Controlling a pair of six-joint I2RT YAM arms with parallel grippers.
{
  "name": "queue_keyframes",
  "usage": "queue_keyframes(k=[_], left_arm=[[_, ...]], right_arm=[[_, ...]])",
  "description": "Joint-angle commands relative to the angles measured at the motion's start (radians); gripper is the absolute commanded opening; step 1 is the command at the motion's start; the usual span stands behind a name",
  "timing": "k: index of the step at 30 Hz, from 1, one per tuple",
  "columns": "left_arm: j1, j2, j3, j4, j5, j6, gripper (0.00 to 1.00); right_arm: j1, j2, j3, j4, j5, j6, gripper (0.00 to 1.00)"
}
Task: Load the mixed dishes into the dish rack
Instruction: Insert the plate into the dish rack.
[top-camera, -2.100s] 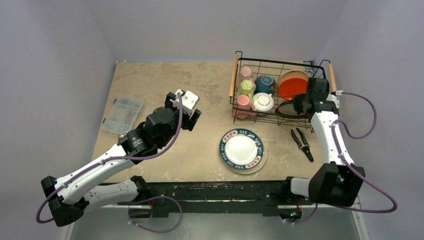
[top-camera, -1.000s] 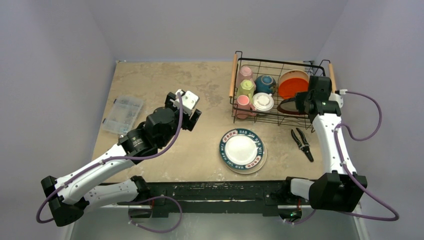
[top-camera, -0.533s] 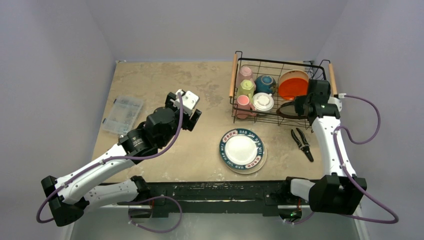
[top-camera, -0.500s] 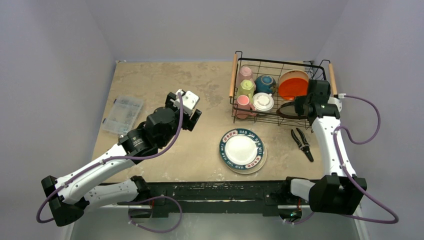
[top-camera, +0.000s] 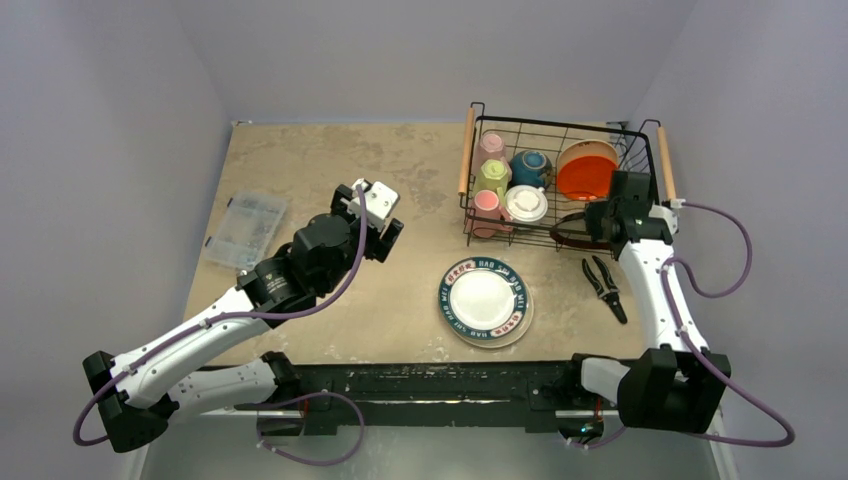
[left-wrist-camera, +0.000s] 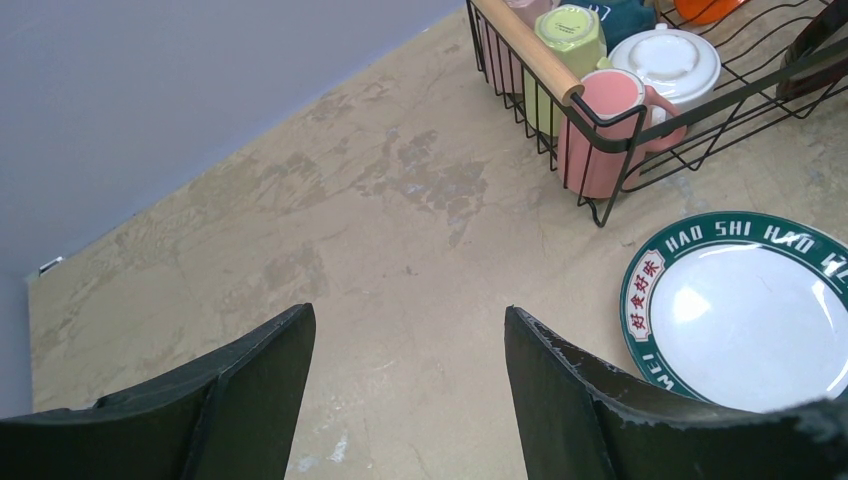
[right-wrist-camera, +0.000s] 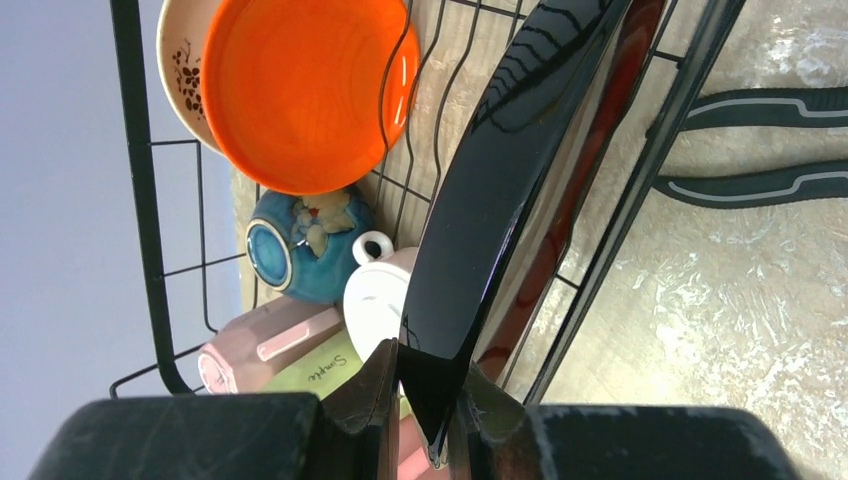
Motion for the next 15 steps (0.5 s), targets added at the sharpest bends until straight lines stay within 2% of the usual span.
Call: queue_keyframes(k=[1, 7, 11, 15], left_arm=[[0.005, -0.001, -0.001, 0.030, 0.010, -0.004, 0.68], [0.005, -0.002, -0.001, 0.030, 0.010, -0.004, 0.68], [0.005, -0.003, -0.001, 0.030, 0.010, -0.004, 0.68], [0.005, -0.002, -0.002, 0.030, 0.010, -0.004, 0.68]], right_arm=[[0.006, -0.066, -0.021, 0.145, 0.040, 0.021, 0.00], [0.005, -0.099, -0.050, 0.104, 0.044, 0.007, 0.00], [0.005, -0.120, -0.063, 0.081, 0.035, -0.009, 0.25], [0.006, -0.129, -0.058, 0.050, 0.025, -0.029, 0.34]])
